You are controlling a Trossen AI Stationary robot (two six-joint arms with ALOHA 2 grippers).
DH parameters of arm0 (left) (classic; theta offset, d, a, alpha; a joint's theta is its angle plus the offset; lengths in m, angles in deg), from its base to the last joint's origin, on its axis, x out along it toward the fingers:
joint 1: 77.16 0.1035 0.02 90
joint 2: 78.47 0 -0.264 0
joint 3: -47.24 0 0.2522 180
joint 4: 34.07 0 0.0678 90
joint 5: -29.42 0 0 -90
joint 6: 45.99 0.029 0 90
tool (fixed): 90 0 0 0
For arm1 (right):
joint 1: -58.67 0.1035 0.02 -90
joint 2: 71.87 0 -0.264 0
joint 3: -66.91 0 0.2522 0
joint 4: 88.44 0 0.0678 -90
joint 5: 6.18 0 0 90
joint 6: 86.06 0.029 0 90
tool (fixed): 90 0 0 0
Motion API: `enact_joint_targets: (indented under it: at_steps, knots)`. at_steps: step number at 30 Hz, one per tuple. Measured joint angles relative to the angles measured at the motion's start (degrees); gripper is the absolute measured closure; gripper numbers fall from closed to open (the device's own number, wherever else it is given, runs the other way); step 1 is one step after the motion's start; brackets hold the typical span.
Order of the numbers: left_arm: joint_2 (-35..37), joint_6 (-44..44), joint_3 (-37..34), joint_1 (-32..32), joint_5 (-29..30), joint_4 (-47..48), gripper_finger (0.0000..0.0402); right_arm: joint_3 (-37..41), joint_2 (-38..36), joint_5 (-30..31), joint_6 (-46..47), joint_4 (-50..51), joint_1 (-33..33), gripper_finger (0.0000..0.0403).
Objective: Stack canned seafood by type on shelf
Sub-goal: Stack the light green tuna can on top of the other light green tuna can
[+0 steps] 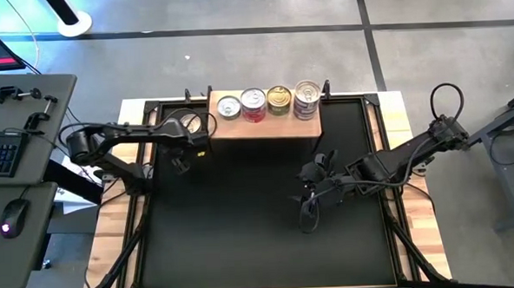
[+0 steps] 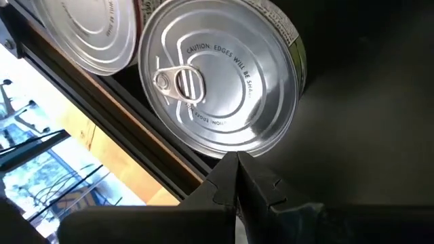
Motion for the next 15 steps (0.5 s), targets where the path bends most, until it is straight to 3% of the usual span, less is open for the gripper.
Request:
enact_joint_targets:
  at_steps: [15]
  knots:
    - [-2.21, 1.58, 0.63, 0.02, 1.37, -6.85, 0.0402, 0.00, 0.00, -0.05, 0.14, -0.85, 0.02, 0.0089]
